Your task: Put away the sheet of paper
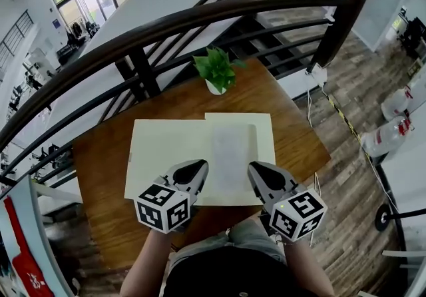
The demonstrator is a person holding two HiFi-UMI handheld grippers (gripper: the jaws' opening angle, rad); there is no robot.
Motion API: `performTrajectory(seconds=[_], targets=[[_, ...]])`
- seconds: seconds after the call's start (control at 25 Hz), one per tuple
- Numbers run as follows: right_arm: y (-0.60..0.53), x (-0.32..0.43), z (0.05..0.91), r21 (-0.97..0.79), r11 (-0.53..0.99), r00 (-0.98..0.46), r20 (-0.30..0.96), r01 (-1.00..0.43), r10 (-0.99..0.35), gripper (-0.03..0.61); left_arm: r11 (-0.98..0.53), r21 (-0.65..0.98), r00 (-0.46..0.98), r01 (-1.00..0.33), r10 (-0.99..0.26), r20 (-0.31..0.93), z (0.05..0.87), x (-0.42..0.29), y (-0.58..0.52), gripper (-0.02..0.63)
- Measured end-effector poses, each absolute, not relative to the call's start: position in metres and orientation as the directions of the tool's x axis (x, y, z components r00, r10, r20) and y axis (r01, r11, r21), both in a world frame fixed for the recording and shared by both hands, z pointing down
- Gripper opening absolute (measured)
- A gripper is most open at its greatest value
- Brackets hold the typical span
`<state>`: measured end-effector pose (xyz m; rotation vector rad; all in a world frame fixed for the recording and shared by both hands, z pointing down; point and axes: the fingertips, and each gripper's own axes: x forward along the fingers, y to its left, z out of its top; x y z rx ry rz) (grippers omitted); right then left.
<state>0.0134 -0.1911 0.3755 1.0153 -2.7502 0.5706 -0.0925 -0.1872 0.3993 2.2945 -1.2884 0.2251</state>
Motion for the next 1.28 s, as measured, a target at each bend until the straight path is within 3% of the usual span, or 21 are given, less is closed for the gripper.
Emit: performTrajectory(seconds=[0.48,1.28], targets=[[-0.177,-0.01,0.387,-0.292,0.753,-0.803,0.304,-0.59,-0.512,0.028,-0.404,0.368,0.535,-0.838,-0.744,0.4,0.411,-0.09,-0.169,0.021],[-0.173,-0.003,0.393,-0.279,0.727,-0.774,0.324,-0.628,-0.544,0.028,-0.396,0.385,0.539,-0.834,-0.734,0.413,0.418,-0.09,-0.166,0.021]])
